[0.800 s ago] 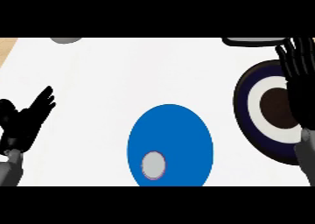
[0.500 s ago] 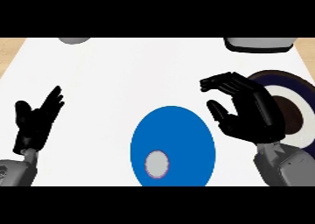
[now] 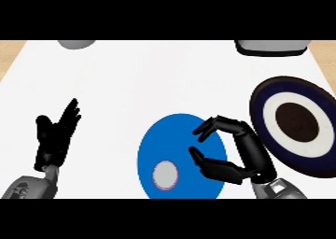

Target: Pick the can from the plate and place it in the plate

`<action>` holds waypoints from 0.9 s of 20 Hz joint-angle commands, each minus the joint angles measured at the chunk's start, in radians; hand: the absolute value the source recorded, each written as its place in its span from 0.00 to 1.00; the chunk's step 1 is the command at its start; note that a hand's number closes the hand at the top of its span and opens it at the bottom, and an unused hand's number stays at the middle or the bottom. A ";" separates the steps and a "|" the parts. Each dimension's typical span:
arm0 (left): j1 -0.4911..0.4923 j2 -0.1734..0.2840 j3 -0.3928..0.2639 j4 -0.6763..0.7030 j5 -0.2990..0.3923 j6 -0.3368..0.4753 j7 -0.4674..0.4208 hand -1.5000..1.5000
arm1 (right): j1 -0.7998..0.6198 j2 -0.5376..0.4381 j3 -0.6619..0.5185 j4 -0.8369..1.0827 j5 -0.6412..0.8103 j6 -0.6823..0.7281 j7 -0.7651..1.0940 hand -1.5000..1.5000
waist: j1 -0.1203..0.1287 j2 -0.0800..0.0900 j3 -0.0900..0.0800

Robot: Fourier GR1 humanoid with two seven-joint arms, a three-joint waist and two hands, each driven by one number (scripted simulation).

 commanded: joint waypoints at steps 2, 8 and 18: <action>0.024 -0.042 -0.029 0.001 -0.034 0.028 -0.027 0.50 | 0.163 0.113 0.097 0.082 -0.104 0.069 -0.322 0.00 | 0.004 0.007 0.003; 0.058 -0.053 -0.021 -0.027 -0.047 0.047 -0.021 0.50 | 0.063 -0.051 0.205 0.110 0.204 0.098 -0.200 0.00 | 0.000 0.000 -0.001; 0.020 -0.076 -0.033 -0.070 -0.075 0.073 0.049 0.50 | -0.173 -0.131 0.238 -0.097 0.419 0.341 0.368 0.00 | -0.004 -0.004 -0.002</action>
